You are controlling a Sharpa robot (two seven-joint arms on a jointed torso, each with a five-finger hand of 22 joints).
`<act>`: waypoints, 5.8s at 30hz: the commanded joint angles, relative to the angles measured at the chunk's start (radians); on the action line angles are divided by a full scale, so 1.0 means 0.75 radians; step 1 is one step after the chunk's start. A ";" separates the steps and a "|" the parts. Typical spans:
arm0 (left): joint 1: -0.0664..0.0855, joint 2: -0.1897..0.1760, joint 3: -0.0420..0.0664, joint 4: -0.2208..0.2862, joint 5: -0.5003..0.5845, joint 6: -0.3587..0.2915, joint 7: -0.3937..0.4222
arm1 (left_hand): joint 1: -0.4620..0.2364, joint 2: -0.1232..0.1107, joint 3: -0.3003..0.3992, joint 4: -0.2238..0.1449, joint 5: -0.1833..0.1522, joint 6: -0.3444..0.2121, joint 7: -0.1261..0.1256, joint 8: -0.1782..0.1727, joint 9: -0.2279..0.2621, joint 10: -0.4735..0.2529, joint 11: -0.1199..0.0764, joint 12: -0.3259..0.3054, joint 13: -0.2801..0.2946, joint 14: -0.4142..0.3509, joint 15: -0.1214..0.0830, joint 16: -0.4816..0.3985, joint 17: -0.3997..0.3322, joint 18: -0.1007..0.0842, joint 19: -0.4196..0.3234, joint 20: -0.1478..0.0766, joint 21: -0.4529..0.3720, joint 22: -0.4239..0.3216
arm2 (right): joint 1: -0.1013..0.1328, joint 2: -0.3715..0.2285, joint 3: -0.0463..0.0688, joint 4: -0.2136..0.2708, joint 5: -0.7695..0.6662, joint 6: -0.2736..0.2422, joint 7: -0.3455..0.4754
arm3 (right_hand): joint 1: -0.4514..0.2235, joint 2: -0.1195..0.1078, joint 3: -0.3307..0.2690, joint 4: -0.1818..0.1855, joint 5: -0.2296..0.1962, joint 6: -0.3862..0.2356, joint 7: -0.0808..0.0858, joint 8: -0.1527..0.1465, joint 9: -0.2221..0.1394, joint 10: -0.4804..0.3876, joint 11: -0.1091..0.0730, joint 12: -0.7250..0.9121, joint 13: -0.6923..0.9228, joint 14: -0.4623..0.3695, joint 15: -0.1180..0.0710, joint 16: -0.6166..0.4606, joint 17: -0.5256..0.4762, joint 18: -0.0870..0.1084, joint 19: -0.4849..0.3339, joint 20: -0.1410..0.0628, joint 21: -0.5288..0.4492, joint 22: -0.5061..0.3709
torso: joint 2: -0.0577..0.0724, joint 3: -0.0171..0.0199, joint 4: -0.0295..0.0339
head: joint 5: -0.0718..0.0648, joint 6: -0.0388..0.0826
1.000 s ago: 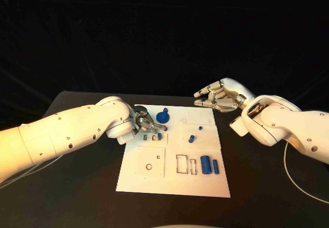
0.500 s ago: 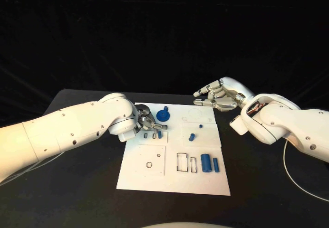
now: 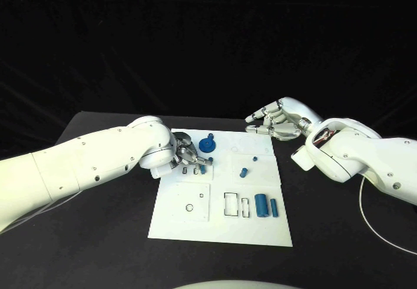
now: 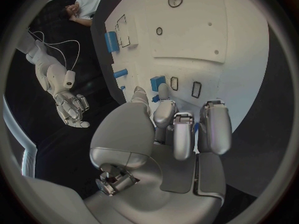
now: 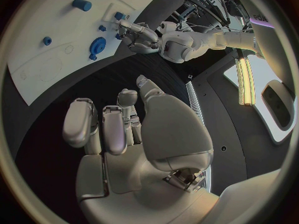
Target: Assemble the parts on the task board
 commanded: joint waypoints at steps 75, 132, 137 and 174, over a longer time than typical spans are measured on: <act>0.002 0.053 -0.001 -0.053 -0.051 0.128 -0.027 | 0.077 0.025 -0.002 -0.014 0.005 -0.030 0.000 0.036 0.066 -0.005 0.002 -0.005 0.003 0.138 -0.010 0.003 0.351 -0.019 0.021 0.000 0.005 0.020 | -0.007 0.019 -0.001 -0.007 -0.007 0.050 0.003 | 0.009 0.009 -0.002 -0.006 0.007 -0.015 0.005 0.000 -0.004 -0.006 -0.003 -0.013 -0.007 0.054 0.005 -0.010 -0.003 0.020 -0.010 -0.001 -0.012 -0.010 | 0.003 0.0008 0.0011 | -0.012 -0.027; 0.000 -0.021 -0.001 0.015 -0.125 0.042 -0.008 | 0.049 -0.211 1.215 -0.326 0.066 -0.099 0.007 0.046 0.205 -0.019 0.003 -0.054 -0.052 0.138 -0.010 0.003 0.351 -0.016 0.016 0.001 -0.013 0.026 | -0.022 0.031 -0.004 -0.021 0.004 0.080 0.019 | 0.012 0.017 0.007 -0.005 0.053 -0.020 0.007 0.002 -0.006 -0.005 -0.003 -0.011 -0.008 0.056 0.006 -0.013 -0.001 0.020 -0.007 -0.001 -0.018 -0.015 | 0.002 0.0020 0.0009 | 0.000 -0.041; -0.001 -0.015 -0.001 0.009 -0.151 0.057 -0.013 | 0.048 -0.213 1.218 -0.330 0.066 -0.098 0.007 0.046 0.206 -0.019 0.003 -0.056 -0.054 0.138 -0.010 0.003 0.351 -0.016 0.016 0.001 -0.012 0.027 | -0.023 0.032 -0.004 -0.022 0.006 0.085 0.023 | 0.011 0.018 0.007 -0.004 0.054 -0.020 0.007 0.002 -0.006 -0.006 -0.003 -0.012 -0.009 0.056 0.006 -0.014 -0.002 0.020 -0.008 -0.001 -0.019 -0.017 | 0.004 0.0030 -0.0002 | 0.002 -0.038; -0.001 -0.020 -0.001 0.024 -0.214 0.196 -0.037 | -0.005 -0.238 1.250 -0.373 0.182 -0.082 0.004 0.053 0.223 -0.018 0.000 -0.077 -0.082 0.138 -0.012 0.003 0.351 -0.015 0.014 -0.001 -0.019 0.025 | -0.026 0.037 -0.005 -0.026 0.011 0.095 0.049 | 0.004 0.015 0.005 0.000 0.061 -0.027 0.009 0.000 -0.008 -0.006 -0.001 -0.013 -0.010 0.056 0.006 -0.016 -0.003 0.021 -0.008 0.000 -0.022 -0.021 | 0.004 0.0040 -0.0004 | 0.008 -0.059</act>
